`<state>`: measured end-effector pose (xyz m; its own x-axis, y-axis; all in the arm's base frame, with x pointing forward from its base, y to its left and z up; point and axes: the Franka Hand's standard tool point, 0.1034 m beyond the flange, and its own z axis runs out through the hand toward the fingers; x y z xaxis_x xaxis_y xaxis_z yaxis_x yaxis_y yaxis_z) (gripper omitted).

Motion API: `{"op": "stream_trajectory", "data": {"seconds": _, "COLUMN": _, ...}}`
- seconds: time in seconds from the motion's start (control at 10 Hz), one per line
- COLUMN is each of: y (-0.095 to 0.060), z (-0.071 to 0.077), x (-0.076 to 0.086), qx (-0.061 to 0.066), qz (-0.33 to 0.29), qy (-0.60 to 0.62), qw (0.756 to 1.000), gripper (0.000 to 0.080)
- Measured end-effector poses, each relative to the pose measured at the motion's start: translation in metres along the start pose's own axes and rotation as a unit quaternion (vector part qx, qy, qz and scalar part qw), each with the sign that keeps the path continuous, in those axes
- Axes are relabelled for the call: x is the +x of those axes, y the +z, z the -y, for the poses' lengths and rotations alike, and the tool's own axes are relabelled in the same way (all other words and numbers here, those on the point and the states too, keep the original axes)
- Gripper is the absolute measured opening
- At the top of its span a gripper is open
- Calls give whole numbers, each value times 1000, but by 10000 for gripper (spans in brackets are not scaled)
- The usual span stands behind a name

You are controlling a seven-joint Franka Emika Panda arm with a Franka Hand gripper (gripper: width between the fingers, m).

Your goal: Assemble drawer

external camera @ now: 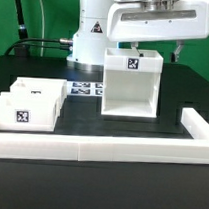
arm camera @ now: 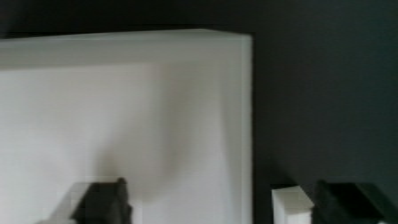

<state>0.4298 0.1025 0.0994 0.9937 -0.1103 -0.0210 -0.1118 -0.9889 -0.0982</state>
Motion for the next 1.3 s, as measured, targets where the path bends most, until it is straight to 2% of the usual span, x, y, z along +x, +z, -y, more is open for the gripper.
{"op": "stream_trajectory", "data": {"seconds": 0.1, "y": 0, "z": 0, "x": 0, "qx": 0, "qz": 0, "qy": 0, "qw": 1000, "gripper": 442}}
{"op": "stream_trajectory", "data": {"seconds": 0.2, "y": 0, "z": 0, "x": 0, "qx": 0, "qz": 0, "qy": 0, "qw": 1000, "gripper": 260}}
{"op": "stream_trajectory", "data": {"seconds": 0.3, "y": 0, "z": 0, "x": 0, "qx": 0, "qz": 0, "qy": 0, "qw": 1000, "gripper": 125}}
{"op": "stream_trajectory", "data": {"seconds": 0.4, "y": 0, "z": 0, "x": 0, "qx": 0, "qz": 0, "qy": 0, "qw": 1000, "gripper": 40}}
{"op": "stream_trajectory", "data": {"seconds": 0.9, "y": -1, "z": 0, "x": 1, "qx": 0, "qz": -1, "qy": 0, "qw": 1000, "gripper": 40}}
{"op": "stream_trajectory", "data": {"seconds": 1.0, "y": -1, "z": -1, "x": 5, "qx": 1, "qz": -2, "qy": -6, "qw": 1000, "gripper": 40}}
{"op": "stream_trajectory", "data": {"seconds": 1.3, "y": -3, "z": 3, "x": 51, "qx": 11, "qz": -19, "qy": -32, "qw": 999, "gripper": 41}}
